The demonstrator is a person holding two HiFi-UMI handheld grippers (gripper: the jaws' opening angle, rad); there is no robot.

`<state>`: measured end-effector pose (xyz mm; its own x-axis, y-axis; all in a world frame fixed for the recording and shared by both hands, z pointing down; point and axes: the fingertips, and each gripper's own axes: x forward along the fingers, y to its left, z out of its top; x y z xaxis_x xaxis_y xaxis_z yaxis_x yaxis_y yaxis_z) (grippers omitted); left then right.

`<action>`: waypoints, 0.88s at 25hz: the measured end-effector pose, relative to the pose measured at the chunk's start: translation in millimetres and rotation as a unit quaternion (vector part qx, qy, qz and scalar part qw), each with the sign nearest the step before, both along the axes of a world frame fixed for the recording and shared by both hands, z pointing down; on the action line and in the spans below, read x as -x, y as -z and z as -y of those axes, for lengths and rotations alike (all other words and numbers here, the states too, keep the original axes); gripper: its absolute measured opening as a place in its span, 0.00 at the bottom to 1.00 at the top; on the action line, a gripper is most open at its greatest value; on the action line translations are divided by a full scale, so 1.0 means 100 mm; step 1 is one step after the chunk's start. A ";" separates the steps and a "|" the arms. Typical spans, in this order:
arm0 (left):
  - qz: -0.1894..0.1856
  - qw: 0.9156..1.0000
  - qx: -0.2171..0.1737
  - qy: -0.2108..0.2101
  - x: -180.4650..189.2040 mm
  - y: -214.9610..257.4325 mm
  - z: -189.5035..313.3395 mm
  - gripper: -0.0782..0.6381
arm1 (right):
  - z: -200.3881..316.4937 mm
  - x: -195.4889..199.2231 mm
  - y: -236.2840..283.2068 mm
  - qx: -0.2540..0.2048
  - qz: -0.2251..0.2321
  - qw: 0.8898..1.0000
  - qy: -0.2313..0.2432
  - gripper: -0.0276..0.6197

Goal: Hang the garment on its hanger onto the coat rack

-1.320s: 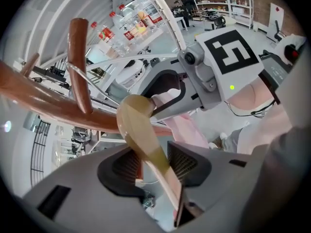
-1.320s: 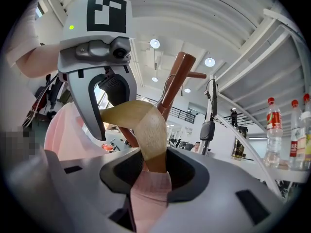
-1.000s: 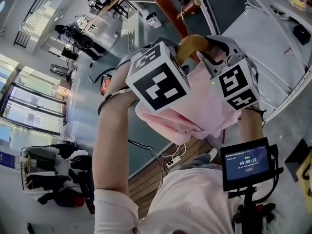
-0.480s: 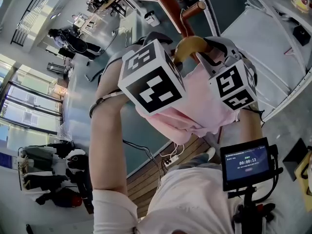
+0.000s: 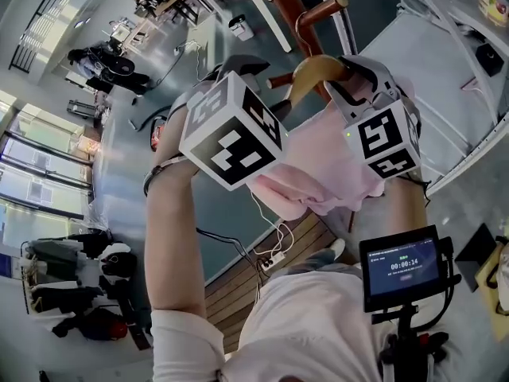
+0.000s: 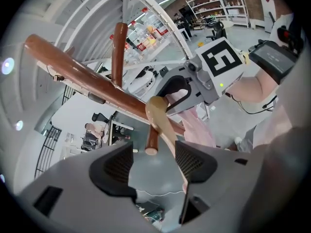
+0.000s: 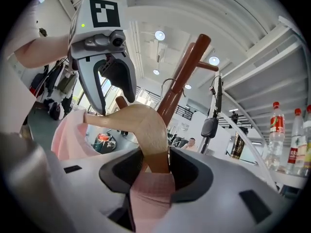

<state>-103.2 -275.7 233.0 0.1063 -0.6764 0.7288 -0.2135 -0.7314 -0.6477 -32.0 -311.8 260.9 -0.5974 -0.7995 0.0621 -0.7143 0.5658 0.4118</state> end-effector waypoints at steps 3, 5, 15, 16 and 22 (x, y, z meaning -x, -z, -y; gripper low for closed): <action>-0.012 1.000 -0.010 -0.002 0.06 0.00 0.06 0.48 | 0.04 -0.07 0.02 -0.006 -0.002 1.000 -0.013 0.29; -0.014 1.000 -0.022 -0.002 0.15 0.02 0.14 0.48 | 0.08 -0.10 0.07 -0.007 -0.006 1.000 -0.022 0.29; -0.118 0.991 -0.042 -0.045 0.87 -0.12 0.05 0.48 | -0.26 0.47 -0.01 0.010 -0.049 0.999 -0.008 0.34; -0.130 0.989 -0.041 -0.051 0.90 -0.10 0.00 0.48 | -0.32 0.50 0.01 0.012 -0.053 0.998 -0.011 0.34; -0.184 0.978 -0.034 -0.093 0.86 -0.15 -0.09 0.48 | -0.43 0.49 0.05 0.033 -0.052 0.998 -0.034 0.36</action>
